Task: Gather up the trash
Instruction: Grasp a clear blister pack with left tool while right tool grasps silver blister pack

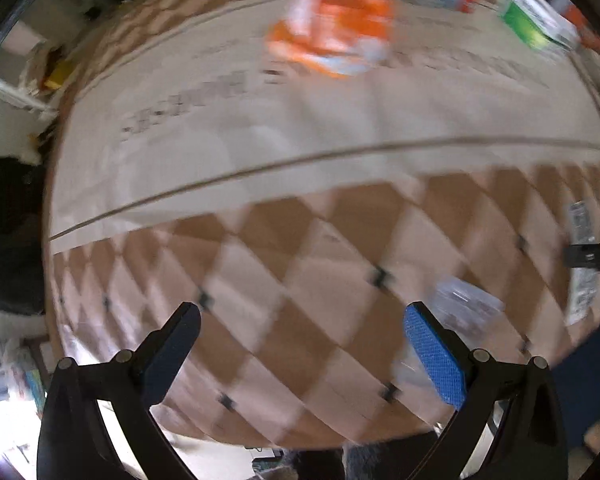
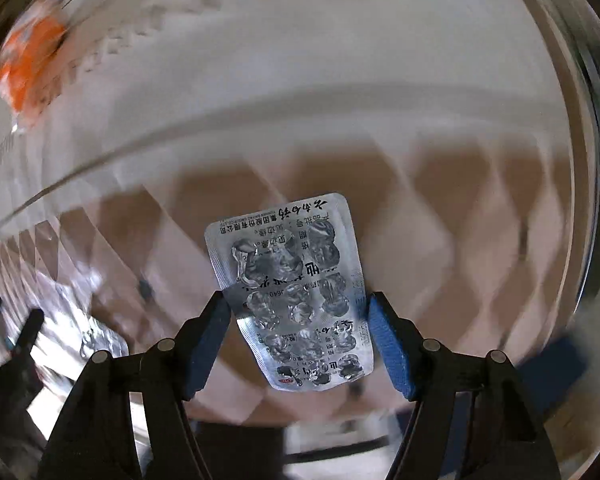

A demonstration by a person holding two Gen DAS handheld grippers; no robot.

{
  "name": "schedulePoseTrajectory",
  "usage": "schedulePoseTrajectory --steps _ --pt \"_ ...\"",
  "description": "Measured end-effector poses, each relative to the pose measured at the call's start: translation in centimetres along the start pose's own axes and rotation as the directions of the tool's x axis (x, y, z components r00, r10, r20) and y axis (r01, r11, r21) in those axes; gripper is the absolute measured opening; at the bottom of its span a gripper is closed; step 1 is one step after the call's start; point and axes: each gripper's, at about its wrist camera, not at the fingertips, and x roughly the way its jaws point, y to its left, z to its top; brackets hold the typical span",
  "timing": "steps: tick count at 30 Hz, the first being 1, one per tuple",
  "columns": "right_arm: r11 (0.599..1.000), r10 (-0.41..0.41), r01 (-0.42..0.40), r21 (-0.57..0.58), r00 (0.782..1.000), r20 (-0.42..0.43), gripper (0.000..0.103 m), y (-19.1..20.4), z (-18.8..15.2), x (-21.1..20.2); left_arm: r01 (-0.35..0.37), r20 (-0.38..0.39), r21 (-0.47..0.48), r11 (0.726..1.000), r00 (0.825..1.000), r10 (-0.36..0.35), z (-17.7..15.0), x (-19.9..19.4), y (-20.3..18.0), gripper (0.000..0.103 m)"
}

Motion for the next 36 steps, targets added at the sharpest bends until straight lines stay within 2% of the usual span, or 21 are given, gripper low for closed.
schedulePoseTrajectory --steps 2,4,6,9,10,13,14,16,17,19,21,22,23,25,29,30,32,34,36 --pt "0.996 0.026 -0.026 0.09 1.0 0.009 0.072 -1.6 -1.6 0.1 0.053 -0.024 0.059 0.997 0.998 -0.051 -0.6 -0.1 -2.4 0.103" --pt "0.988 0.076 -0.076 0.134 0.997 0.006 0.073 -2.5 -2.4 0.2 0.085 -0.051 0.12 0.989 0.996 -0.079 -0.8 0.1 -4.5 0.103" --pt "0.985 0.092 -0.094 0.143 0.995 0.023 0.089 -3.3 -2.7 -0.2 0.089 -0.083 0.183 0.979 0.994 -0.075 -0.9 1.0 -6.8 0.103" --pt "0.991 0.068 -0.076 0.112 0.995 0.078 0.091 -3.8 -3.4 -1.1 0.078 -0.097 0.228 0.971 0.994 -0.057 -0.7 2.1 -8.6 0.102" --pt "0.993 0.064 -0.073 0.096 0.994 0.09 0.091 -3.7 -3.3 -1.3 0.078 -0.092 0.229 0.97 0.994 -0.058 -0.7 2.2 -9.1 0.096" --pt "0.996 0.059 -0.065 0.059 0.993 0.101 0.091 -2.4 -4.0 -1.3 0.123 -0.087 0.197 0.973 0.99 -0.108 -0.7 2.1 -9.0 0.079" --pt "0.998 0.052 -0.056 0.042 0.993 0.102 0.091 -2.6 -4.4 -1.1 0.119 -0.075 0.19 0.974 0.991 -0.107 -0.6 1.8 -8.9 0.069" --pt "0.999 0.027 -0.03 0.026 0.994 0.102 0.091 -2.0 -4.3 -0.6 0.119 -0.074 0.152 0.981 0.991 -0.109 -0.4 1.6 -8.1 0.058" --pt "1.0 0.002 -0.002 0.004 0.994 0.11 0.093 -1.5 -4.3 -0.6 0.12 -0.078 0.12 0.986 0.991 -0.111 -0.2 1.7 -7.4 0.056" --pt "0.999 -0.037 0.037 0.002 0.992 0.122 0.092 0.2 -5.9 -0.2 0.122 -0.082 0.021 0.992 0.989 -0.12 0.3 1.7 -5.7 0.056" --pt "0.999 -0.03 0.027 0.025 0.991 0.128 0.09 0.8 -6.1 -0.3 0.134 -0.094 -0.068 0.989 0.986 -0.14 0.6 2.0 -3.9 0.054" --pt "0.999 -0.019 0.016 0.029 0.992 0.126 0.088 2.0 -6.2 -0.4 0.178 -0.09 -0.12 0.977 0.978 -0.189 0.8 2.0 -3.0 0.055" --pt "1.0 -0.004 0.001 0.024 0.992 0.124 0.084 3.1 -6.2 -0.3 0.167 -0.1 -0.15 0.974 0.978 -0.183 0.9 2.0 -2.5 0.055" --pt "0.999 0.043 -0.044 0.01 0.993 0.108 0.084 4.6 -6.0 -0.5 0.168 -0.11 -0.153 0.974 0.976 -0.186 1.2 2.3 -2.1 0.056" --pt "1.0 0.031 -0.031 0.002 0.995 0.098 0.084 5.9 -5.1 -0.9 0.188 -0.137 -0.095 0.978 0.97 -0.199 2.0 2.6 -2.2 0.057" --pt "0.999 0.036 -0.036 0.002 0.995 0.097 0.084 5.0 -5.0 -1.2 0.208 -0.145 -0.09 0.974 0.965 -0.219 1.9 2.6 -2.4 0.057" --pt "0.999 0.037 -0.038 0.004 0.995 0.092 0.085 5.1 -4.8 -1.5 0.229 -0.155 -0.104 0.968 0.958 -0.243 2.0 2.6 -2.2 0.059" --pt "0.999 0.032 -0.033 0.012 0.996 0.088 0.085 4.8 -4.5 -1.7 0.22 -0.178 -0.15 0.964 0.953 -0.246 1.7 2.9 -2.9 0.059" --pt "0.999 0.029 -0.031 0.015 0.995 0.091 0.086 4.7 -4.2 -1.8 0.203 -0.171 -0.193 0.96 0.956 -0.237 0.9 3.0 -2.5 0.061"
